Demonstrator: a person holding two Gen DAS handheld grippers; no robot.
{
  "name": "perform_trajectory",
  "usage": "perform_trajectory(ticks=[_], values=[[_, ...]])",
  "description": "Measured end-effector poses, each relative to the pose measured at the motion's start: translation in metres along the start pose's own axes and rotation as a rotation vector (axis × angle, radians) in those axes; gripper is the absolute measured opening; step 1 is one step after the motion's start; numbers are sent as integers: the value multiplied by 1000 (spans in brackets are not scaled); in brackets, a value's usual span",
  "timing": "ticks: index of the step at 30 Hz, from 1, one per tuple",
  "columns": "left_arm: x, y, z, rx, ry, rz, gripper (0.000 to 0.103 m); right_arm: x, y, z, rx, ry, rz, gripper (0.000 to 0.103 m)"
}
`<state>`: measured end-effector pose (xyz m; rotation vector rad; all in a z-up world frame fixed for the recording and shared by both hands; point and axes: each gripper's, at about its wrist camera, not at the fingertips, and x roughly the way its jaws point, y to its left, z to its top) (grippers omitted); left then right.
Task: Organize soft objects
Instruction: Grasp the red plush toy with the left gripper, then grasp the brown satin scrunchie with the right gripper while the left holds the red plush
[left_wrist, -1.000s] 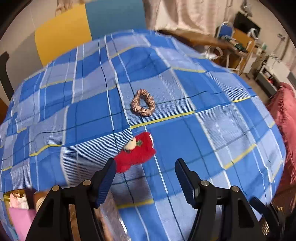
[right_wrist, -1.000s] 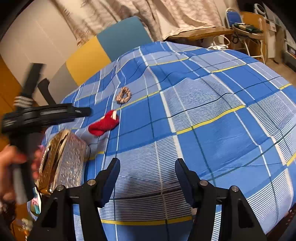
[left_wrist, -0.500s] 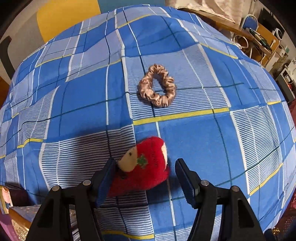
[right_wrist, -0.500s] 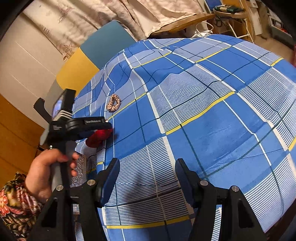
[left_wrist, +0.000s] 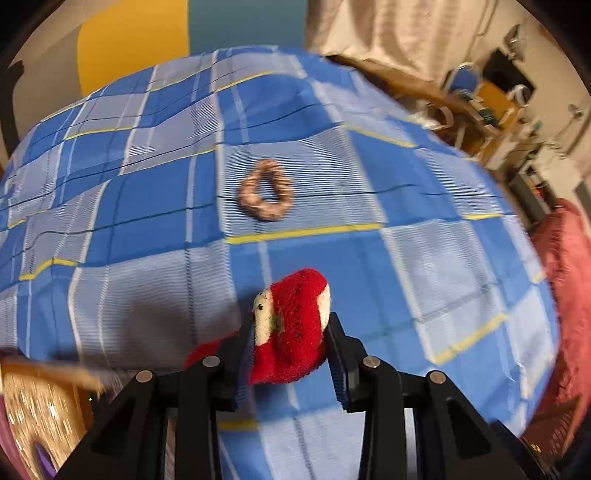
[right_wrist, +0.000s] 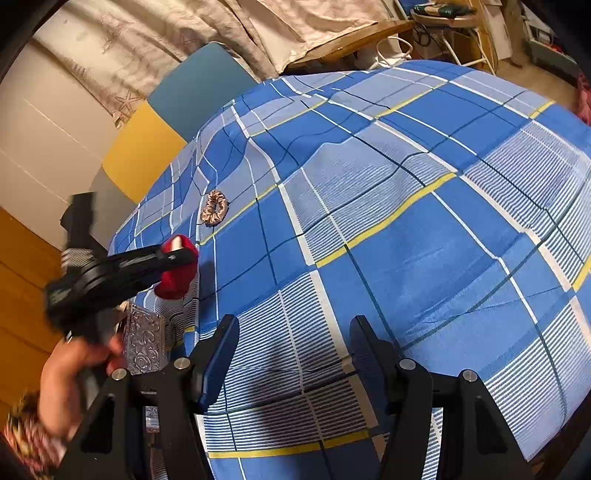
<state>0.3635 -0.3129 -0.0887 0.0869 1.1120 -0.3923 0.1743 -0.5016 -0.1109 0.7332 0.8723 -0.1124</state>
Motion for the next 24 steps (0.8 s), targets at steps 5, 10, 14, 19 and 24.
perform_trajectory(ticks=[5,10,14,19,24], values=[[-28,-19,-46,27,-46,-70,35,0,-5,1,9,-4,-15,63],[-49,-34,-105,115,-115,-107,35,-4,-4,5,-17,-37,-28,63],[-55,-25,-149,109,-138,-157,35,1,3,6,-71,-41,-13,63],[-64,-6,-179,99,-177,-204,35,27,35,7,-232,-1,-15,65],[-69,14,-195,102,-187,-226,35,76,90,35,-418,-11,-18,75]])
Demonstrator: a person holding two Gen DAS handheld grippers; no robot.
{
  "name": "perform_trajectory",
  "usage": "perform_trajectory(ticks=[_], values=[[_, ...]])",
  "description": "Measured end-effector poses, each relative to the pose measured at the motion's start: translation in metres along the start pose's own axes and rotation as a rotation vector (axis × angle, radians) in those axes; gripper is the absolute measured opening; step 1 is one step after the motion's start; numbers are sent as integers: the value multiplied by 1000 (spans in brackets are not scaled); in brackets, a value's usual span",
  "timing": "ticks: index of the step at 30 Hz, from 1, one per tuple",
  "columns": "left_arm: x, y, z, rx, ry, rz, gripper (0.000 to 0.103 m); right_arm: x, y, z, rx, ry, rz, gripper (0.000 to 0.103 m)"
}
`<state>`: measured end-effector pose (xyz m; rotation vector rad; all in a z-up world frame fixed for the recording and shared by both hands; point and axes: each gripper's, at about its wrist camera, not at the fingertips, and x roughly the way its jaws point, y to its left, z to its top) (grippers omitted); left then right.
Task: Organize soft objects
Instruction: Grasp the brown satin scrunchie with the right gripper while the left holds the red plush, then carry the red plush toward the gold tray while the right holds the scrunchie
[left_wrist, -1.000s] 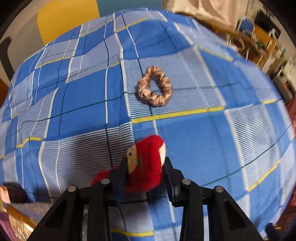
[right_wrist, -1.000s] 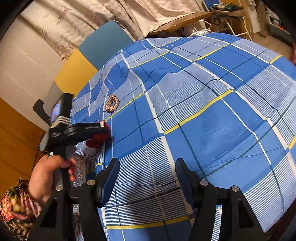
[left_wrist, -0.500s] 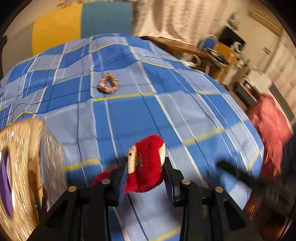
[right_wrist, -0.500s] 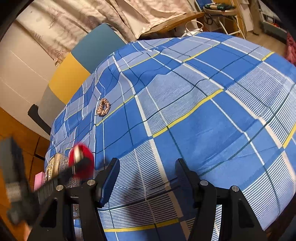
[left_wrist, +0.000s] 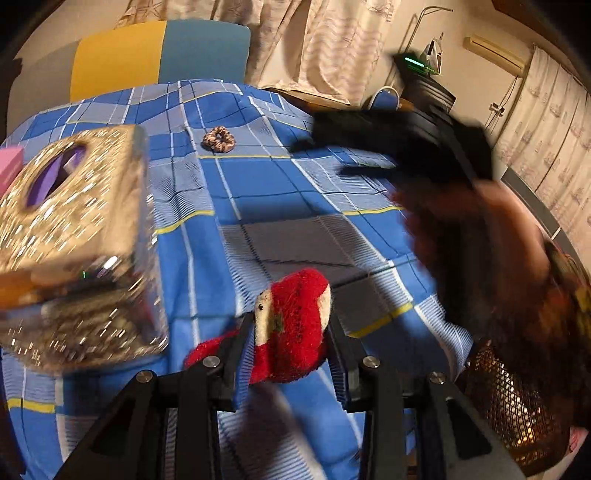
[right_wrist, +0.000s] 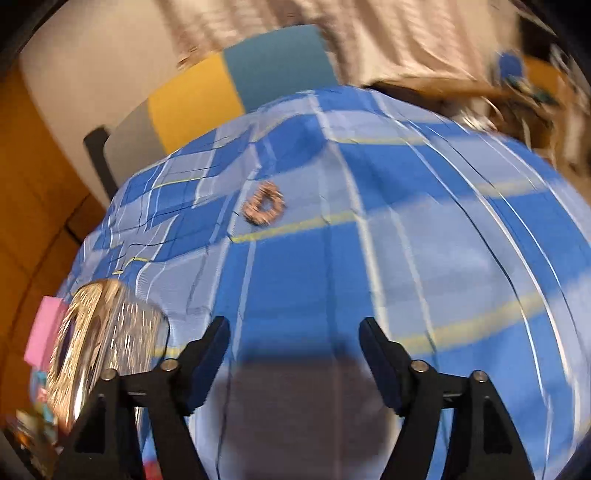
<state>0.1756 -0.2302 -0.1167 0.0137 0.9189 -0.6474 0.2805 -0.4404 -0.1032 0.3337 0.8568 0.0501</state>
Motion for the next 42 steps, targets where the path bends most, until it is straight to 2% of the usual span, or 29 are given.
perform_trajectory(ticks=[4,8,14,16,17,18,20,21,24,33,42], values=[[-8,14,-9,-26,-5,-37,35,62,26,48,-47,31,-30,77],[-11,28,-16,-57,-2,-79,35,115,49,81,-117,71,-108,77],[-9,38,-21,-80,7,-121,35,166,64,103,-155,104,-174,77],[-9,39,-23,-81,9,-129,35,175,69,103,-182,111,-197,74],[-7,40,-23,-87,11,-136,35,179,70,103,-193,115,-188,65],[-10,38,-27,-91,13,-139,35,182,70,102,-195,125,-177,49],[-9,38,-28,-95,13,-143,35,185,67,100,-183,146,-174,34],[-10,38,-30,-96,13,-144,35,183,67,99,-178,137,-172,22],[-11,36,-32,-99,15,-143,35,173,60,96,-137,142,-146,19],[-25,43,-47,-135,7,-138,35,90,56,61,-122,101,-77,19],[-58,45,-62,-155,-48,-135,35,-33,36,-19,-70,23,-23,19]])
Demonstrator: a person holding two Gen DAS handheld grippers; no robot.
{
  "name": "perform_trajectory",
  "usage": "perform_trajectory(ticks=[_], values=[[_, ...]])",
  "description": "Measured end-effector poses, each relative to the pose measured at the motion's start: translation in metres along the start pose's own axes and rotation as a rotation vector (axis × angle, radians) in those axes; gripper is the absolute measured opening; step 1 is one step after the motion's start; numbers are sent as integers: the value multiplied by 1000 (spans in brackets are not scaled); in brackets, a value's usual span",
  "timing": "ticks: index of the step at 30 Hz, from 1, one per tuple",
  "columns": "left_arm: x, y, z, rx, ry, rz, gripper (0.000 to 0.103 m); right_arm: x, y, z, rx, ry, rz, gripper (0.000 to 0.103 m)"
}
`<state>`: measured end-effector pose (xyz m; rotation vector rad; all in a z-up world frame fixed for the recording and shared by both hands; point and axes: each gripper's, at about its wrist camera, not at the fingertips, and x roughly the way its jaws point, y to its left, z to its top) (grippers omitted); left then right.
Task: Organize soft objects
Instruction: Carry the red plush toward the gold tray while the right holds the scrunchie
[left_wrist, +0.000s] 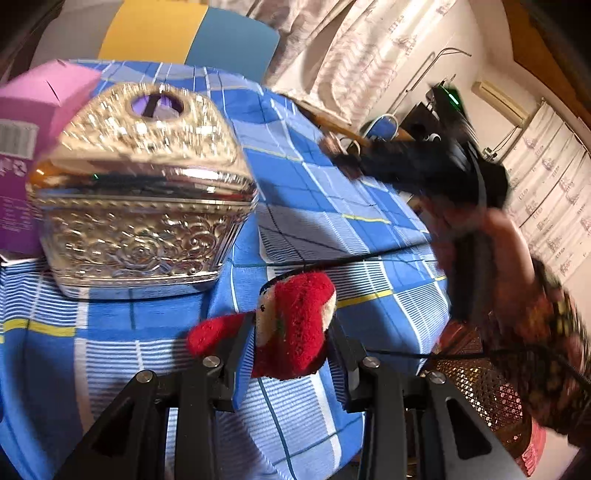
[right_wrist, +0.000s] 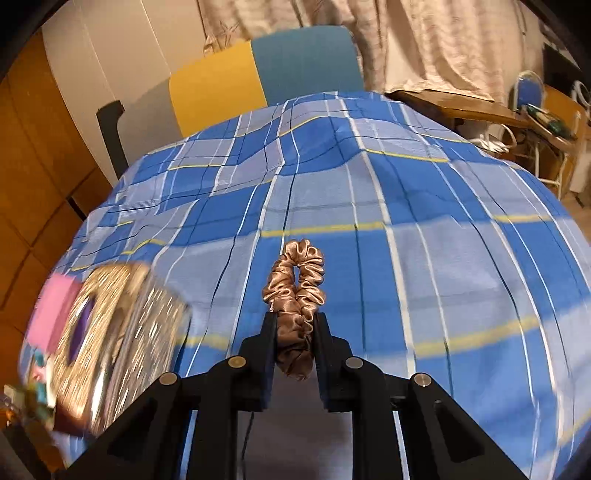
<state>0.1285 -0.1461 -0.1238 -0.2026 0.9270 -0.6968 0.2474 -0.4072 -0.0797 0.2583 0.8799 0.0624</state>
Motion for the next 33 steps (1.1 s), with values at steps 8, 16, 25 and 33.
perform_trajectory(ticks=[8,16,25,33], values=[[-45,-6,-19,0,-52,7,35,-51,25,-73,12,-4,64,19],[-90,12,-17,-49,-125,20,35,-66,66,-107,12,-14,150,19],[-133,40,-20,-70,-173,2,35,-89,98,-111,1,-105,163,19],[-157,43,-31,33,-174,-76,35,-119,89,-78,-21,-224,68,19]])
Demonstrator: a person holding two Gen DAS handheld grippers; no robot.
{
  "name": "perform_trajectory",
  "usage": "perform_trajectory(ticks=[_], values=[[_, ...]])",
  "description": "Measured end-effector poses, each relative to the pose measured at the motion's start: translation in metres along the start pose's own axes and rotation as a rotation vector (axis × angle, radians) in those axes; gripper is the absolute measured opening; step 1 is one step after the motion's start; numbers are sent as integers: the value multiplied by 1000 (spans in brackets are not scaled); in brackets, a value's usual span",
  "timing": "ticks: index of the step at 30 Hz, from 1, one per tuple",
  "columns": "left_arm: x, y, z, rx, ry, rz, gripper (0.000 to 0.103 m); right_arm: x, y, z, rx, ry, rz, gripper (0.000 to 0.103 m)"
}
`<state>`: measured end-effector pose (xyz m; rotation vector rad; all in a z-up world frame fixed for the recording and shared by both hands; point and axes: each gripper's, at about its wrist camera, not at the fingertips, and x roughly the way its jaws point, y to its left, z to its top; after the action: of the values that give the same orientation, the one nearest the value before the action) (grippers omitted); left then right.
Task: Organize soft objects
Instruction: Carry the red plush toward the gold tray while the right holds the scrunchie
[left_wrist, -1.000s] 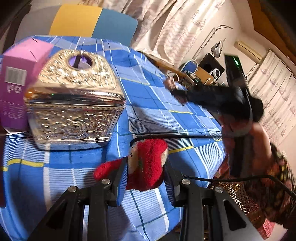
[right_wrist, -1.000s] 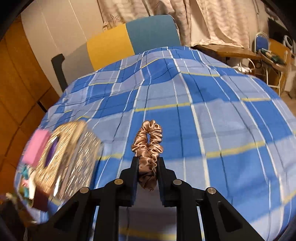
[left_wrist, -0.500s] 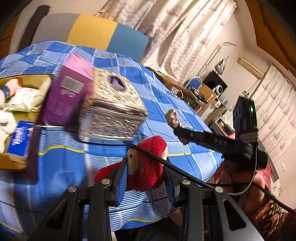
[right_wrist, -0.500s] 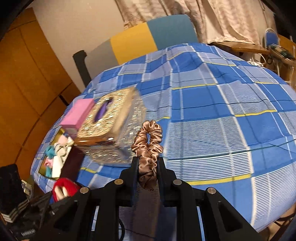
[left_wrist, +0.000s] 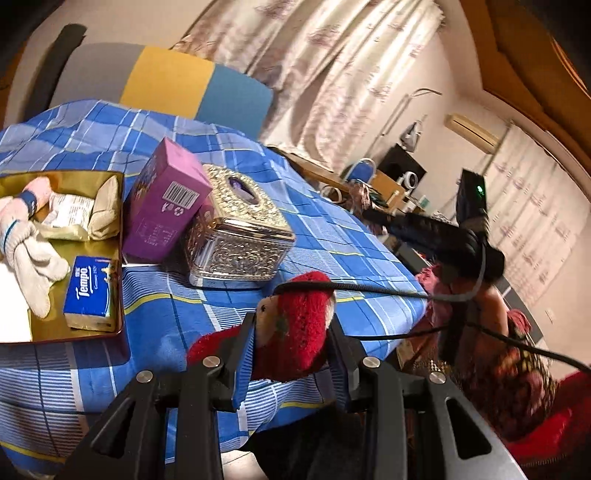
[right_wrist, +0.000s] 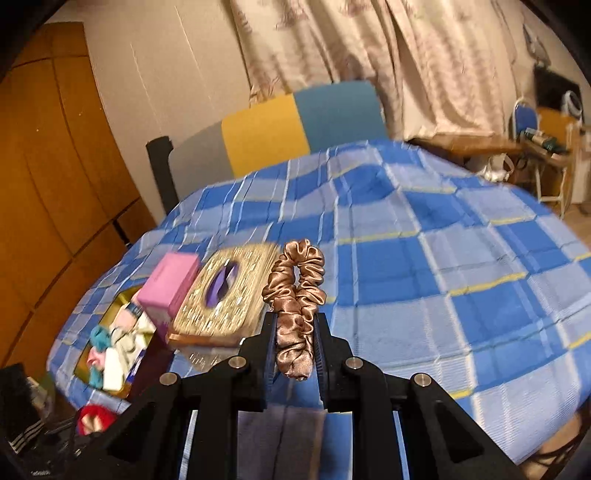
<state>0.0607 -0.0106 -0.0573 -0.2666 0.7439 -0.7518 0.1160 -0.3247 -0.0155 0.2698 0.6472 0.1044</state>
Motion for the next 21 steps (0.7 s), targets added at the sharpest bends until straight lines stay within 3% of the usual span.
perform_trajectory(ticks=[7,12,18,21], values=[[-9,-10,-5,70,19,-64,35,-21,-14,29,12,-89,-68,19],[-24,9,2,-24,-28,-67,35,-32,-24,33,22,-119,-107,19],[-54,54,27,-166,-142,101,35,-27,-1,15,-37,-71,-62,19],[-60,82,40,-234,-137,216,35,-21,20,4,-72,-48,-17,19]])
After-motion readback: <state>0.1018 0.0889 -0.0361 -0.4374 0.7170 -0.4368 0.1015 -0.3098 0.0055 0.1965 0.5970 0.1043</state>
